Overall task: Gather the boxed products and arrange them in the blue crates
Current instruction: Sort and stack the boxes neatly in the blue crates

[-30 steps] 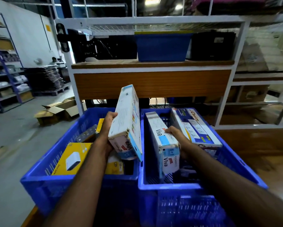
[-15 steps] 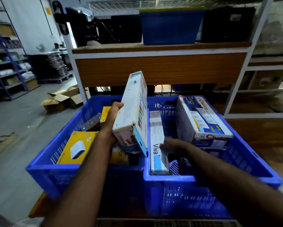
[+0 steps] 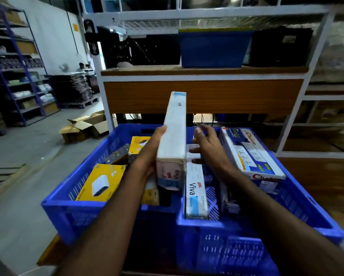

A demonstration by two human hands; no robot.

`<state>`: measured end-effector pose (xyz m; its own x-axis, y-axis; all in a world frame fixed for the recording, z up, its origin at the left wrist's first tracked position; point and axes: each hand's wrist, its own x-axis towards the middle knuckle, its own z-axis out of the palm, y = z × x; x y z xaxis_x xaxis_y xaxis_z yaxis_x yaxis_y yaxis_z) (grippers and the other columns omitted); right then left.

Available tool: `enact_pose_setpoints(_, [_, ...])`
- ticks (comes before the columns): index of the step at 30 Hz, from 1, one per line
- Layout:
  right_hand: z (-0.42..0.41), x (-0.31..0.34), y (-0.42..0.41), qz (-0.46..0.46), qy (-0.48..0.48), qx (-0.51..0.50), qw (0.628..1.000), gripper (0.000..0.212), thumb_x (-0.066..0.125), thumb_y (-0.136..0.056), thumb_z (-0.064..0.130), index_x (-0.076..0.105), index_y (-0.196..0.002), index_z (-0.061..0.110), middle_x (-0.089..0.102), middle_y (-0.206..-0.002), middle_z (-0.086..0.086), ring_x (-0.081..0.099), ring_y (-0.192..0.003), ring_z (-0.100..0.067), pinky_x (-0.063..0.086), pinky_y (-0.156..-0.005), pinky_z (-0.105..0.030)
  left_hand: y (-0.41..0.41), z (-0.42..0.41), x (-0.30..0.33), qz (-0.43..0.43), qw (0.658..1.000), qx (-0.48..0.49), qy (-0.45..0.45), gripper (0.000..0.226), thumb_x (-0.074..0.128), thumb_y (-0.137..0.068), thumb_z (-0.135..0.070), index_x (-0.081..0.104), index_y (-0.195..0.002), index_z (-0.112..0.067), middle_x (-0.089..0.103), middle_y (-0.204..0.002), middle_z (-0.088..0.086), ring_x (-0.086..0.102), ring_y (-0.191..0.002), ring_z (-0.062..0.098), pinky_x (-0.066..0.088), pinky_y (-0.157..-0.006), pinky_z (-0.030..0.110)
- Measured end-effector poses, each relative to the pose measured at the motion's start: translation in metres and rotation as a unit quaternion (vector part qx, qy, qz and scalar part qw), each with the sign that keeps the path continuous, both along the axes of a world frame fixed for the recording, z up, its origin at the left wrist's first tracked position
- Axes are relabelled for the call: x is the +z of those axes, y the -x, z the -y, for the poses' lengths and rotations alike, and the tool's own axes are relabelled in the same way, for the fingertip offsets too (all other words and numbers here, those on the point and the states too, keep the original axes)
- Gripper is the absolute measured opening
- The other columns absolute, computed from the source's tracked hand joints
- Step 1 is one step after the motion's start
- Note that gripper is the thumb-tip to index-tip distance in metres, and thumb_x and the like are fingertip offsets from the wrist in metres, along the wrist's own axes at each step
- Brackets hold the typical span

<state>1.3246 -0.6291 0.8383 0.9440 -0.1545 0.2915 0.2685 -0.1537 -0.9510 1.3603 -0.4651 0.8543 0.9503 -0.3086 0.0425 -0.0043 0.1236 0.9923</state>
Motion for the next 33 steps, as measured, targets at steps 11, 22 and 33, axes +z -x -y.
enact_pose_setpoints(11, [0.078,0.005,0.017,-0.058,-0.253,-0.006,0.966,0.08,0.072,-0.067,0.042,0.043,-0.135,0.01,0.06,-0.126,-0.024,0.06,-0.112,-0.045,0.045,-0.095,-0.066,0.008,0.07,0.004,0.083,0.995,-0.042,-0.039,0.054,0.055,-0.098,-0.021,0.033,-0.146,-0.013,0.058,-0.127,0.001,0.063,-0.104,0.012,0.052,-0.079,0.024])
enact_pose_setpoints(22, [0.099,0.004,0.051,0.007,-0.124,-0.069,0.99,0.052,0.056,-0.09,0.025,0.042,-0.14,0.022,0.06,-0.126,-0.009,0.067,-0.102,-0.024,0.059,-0.078,-0.04,0.019,0.095,-0.002,0.037,0.988,-0.147,-0.013,0.057,0.065,-0.084,-0.053,0.06,-0.121,-0.01,0.069,-0.109,0.007,0.066,-0.091,0.018,0.049,-0.071,0.029])
enact_pose_setpoints(33, [0.091,0.014,0.058,0.008,-0.046,-0.073,0.996,0.056,0.057,-0.091,0.041,0.033,-0.138,0.025,0.064,-0.114,-0.008,0.072,-0.085,-0.016,0.056,-0.066,-0.025,0.029,0.107,-0.013,0.198,0.967,-0.159,-0.023,0.031,0.063,-0.086,-0.043,0.055,-0.116,-0.04,0.061,-0.123,-0.004,0.057,-0.119,0.014,0.05,-0.099,0.039])
